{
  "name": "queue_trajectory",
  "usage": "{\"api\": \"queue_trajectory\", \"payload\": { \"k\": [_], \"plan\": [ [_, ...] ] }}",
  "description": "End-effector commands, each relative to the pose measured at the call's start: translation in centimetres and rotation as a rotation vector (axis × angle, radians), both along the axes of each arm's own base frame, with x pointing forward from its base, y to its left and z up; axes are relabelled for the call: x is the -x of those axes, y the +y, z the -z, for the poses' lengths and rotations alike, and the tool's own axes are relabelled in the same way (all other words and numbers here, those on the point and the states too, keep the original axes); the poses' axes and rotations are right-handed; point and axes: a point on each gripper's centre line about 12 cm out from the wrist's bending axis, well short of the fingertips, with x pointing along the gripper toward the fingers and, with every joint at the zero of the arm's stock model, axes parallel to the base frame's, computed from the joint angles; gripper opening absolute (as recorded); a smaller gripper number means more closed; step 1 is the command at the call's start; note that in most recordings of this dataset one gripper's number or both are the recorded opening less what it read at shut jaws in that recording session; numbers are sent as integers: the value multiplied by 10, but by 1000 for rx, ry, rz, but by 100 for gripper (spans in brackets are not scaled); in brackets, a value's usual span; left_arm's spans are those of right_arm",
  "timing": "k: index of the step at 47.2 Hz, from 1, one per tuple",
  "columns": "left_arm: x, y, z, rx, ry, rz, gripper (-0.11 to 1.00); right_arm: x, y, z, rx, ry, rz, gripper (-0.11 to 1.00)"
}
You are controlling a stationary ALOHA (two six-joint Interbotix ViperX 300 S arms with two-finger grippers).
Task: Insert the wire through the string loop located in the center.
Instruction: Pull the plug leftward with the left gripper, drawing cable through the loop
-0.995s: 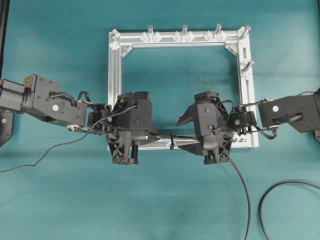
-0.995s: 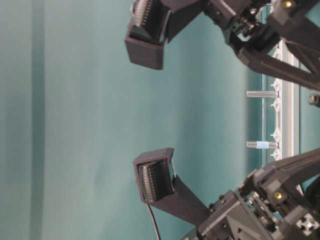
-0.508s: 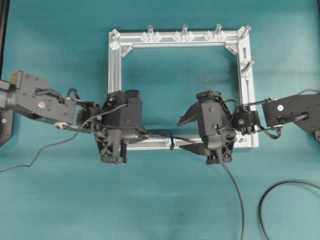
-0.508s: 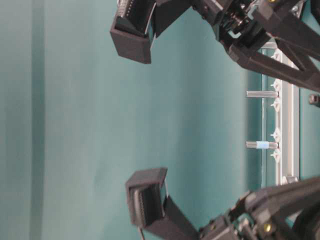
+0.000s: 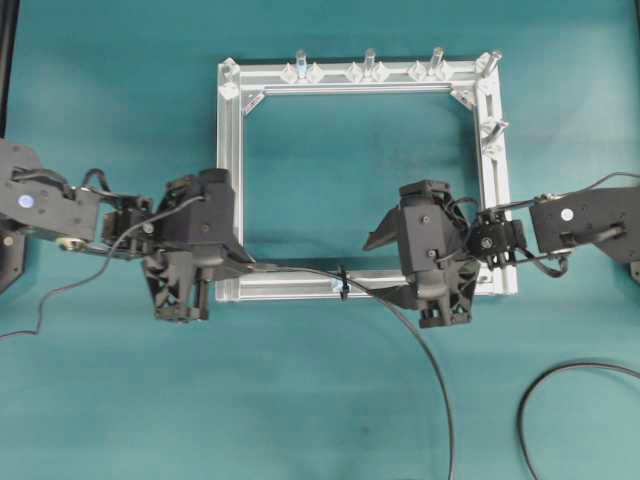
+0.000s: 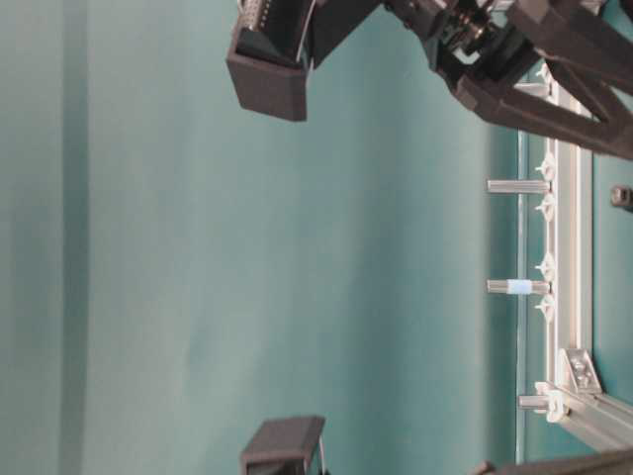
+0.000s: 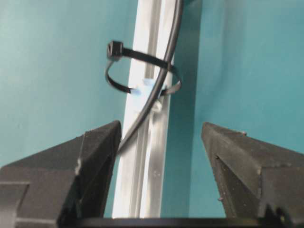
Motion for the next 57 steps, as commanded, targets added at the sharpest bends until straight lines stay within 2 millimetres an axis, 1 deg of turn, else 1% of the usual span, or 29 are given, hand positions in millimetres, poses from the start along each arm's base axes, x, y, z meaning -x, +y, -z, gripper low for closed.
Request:
{"api": "queue_trajectory", "payload": {
  "k": [1,14,24,34,40,48,57],
  "plan": [
    [5,0,-9,18,-27,-17,9,0,1,-12,-3,-32,-3,72],
    [36,3,-5,40,-13,-41,9,6,1,-12,-4,-29,-3,72],
    [59,6,-8,52,-24,-53,9,6,1,-12,-4,-29,-3,72],
    [76,7,-9,86,-24,-85,9,6,1,-12,-4,-30,-3,71],
    [80,7,-10,89,-31,-87,9,6,1,-12,-4,-30,-4,71],
    [80,7,-7,89,-19,-86,9,6,1,-12,-3,-32,-5,71],
    [86,3,10,83,37,-75,9,6,2,-13,-5,-37,-5,71]
  ]
}}
